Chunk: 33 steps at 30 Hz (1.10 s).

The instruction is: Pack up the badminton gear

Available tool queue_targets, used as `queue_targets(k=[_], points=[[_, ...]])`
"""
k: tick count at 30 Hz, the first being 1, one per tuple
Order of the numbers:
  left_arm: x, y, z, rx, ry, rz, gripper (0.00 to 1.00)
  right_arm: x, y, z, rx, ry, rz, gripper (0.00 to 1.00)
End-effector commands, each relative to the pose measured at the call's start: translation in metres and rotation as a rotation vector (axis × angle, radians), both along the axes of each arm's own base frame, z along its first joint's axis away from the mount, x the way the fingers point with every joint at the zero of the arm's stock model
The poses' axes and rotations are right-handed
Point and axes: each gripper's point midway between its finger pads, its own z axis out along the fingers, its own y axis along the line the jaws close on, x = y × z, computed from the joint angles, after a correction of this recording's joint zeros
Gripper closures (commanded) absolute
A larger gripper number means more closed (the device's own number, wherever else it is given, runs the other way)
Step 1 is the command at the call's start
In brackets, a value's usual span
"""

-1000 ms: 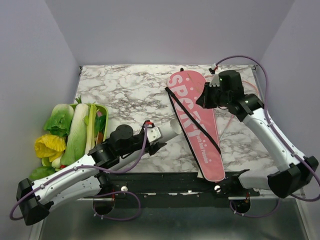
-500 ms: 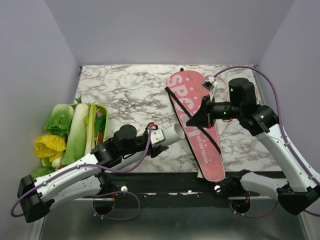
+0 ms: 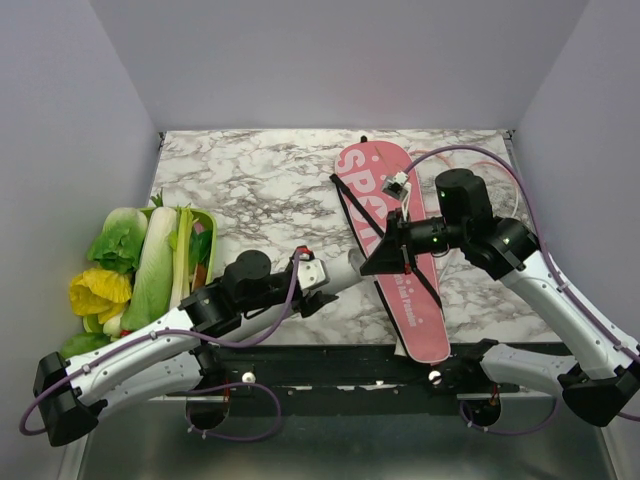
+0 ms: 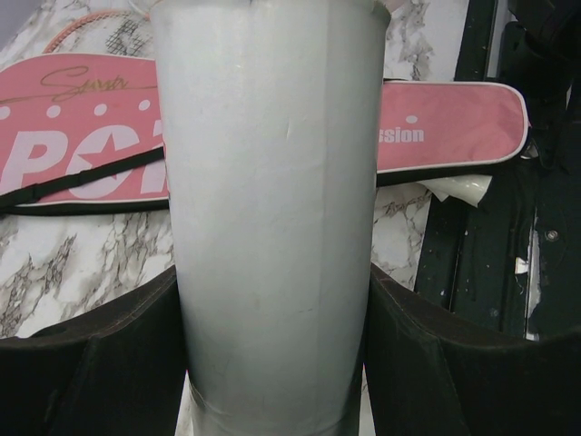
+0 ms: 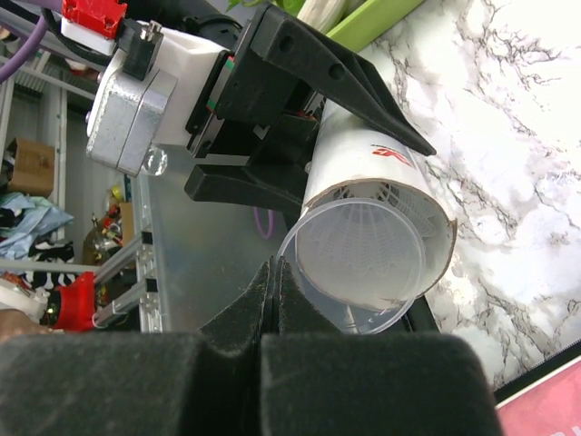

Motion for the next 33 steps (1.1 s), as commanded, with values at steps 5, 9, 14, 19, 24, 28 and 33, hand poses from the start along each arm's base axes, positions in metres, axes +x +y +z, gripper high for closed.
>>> queue_targets(k=[5,9,14,19,24,28,33], points=[[-0.011,-0.005,0.027,-0.075,-0.025,-0.054,1.00,-0.002,0.006,0.005,0.040,-0.005,0.021,0.99],[-0.013,-0.005,0.028,-0.080,-0.025,-0.062,1.00,0.001,0.010,0.006,0.054,-0.001,0.025,0.99],[-0.013,-0.005,0.028,-0.083,-0.026,-0.065,1.00,0.002,0.011,0.001,0.045,0.006,0.025,0.99],[-0.013,-0.004,0.030,-0.088,-0.031,-0.062,1.00,-0.002,0.012,-0.005,0.048,0.017,0.035,0.99],[-0.013,-0.005,0.030,-0.087,-0.031,-0.065,1.00,-0.004,0.014,-0.008,0.057,0.031,0.046,0.99],[-0.013,-0.005,0.030,-0.086,-0.031,-0.064,1.00,-0.006,0.015,-0.008,0.070,0.034,0.054,0.99],[-0.013,-0.005,0.030,-0.087,-0.031,-0.065,1.00,-0.010,0.018,-0.009,0.089,0.050,0.074,0.99]])
